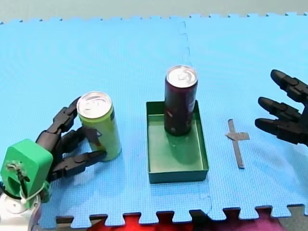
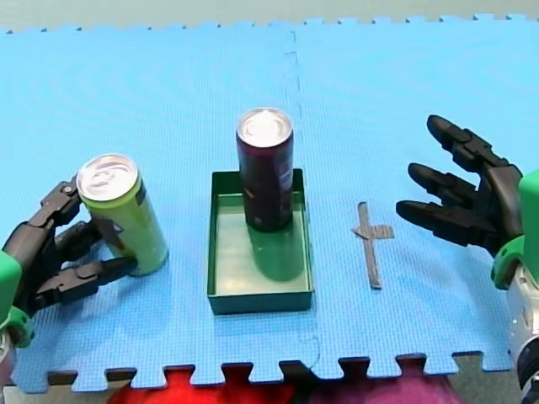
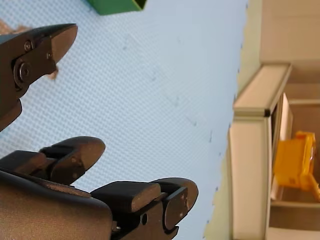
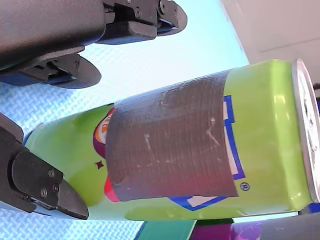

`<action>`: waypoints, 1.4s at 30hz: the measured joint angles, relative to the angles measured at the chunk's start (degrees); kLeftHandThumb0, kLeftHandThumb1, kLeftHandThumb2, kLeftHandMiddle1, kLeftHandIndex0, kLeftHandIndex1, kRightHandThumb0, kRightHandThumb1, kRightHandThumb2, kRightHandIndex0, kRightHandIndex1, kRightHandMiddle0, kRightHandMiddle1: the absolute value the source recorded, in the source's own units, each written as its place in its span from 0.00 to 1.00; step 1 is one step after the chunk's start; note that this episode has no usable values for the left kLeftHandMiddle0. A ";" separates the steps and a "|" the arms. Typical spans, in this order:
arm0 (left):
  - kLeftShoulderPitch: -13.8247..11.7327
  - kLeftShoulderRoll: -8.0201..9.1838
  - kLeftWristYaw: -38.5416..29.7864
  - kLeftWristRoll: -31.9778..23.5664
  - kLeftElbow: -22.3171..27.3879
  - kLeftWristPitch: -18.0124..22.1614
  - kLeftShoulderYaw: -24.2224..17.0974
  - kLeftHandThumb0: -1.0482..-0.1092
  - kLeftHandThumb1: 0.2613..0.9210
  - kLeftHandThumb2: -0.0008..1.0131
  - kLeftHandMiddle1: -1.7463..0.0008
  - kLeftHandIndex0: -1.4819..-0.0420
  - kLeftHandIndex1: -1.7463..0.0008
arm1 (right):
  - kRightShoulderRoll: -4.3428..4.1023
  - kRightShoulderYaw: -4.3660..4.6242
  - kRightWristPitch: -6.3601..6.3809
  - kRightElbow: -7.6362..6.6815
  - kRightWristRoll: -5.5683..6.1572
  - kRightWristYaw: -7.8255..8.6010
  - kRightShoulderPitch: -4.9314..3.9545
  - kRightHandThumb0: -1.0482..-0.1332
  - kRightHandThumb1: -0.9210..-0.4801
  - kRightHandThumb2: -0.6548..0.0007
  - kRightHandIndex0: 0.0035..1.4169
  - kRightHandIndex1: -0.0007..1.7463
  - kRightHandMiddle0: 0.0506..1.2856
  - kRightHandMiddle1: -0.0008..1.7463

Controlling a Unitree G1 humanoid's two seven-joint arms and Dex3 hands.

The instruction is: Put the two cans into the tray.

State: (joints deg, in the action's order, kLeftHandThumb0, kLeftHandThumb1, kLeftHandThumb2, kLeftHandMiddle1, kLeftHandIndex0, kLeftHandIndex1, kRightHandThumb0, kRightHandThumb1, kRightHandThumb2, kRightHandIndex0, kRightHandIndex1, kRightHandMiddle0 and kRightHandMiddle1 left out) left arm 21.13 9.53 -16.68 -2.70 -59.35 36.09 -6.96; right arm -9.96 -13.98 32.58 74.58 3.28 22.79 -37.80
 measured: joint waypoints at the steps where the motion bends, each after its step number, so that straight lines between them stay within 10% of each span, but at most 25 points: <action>1: 0.03 0.00 -0.33 -0.12 0.08 -0.08 0.00 0.06 0.56 0.00 1.00 0.96 1.00 | 0.00 0.00 0.00 0.00 0.00 0.00 0.00 0.24 0.59 1.00 0.36 0.00 0.24 0.00; 42: 3.93 0.77 -11.14 -2.96 -2.52 -3.55 -0.69 0.10 0.54 0.00 1.00 0.97 1.00 | -0.35 -0.10 0.16 0.22 -0.02 0.29 -0.03 0.26 0.60 1.00 0.37 0.00 0.25 0.00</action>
State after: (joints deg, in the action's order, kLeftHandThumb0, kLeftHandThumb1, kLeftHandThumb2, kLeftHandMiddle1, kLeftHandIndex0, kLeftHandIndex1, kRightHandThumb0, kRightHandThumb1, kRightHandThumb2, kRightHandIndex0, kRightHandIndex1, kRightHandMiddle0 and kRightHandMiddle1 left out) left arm 25.05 10.30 -27.82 -5.66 -61.87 32.54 -7.64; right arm -10.31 -14.08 32.74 74.80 3.26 23.08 -37.83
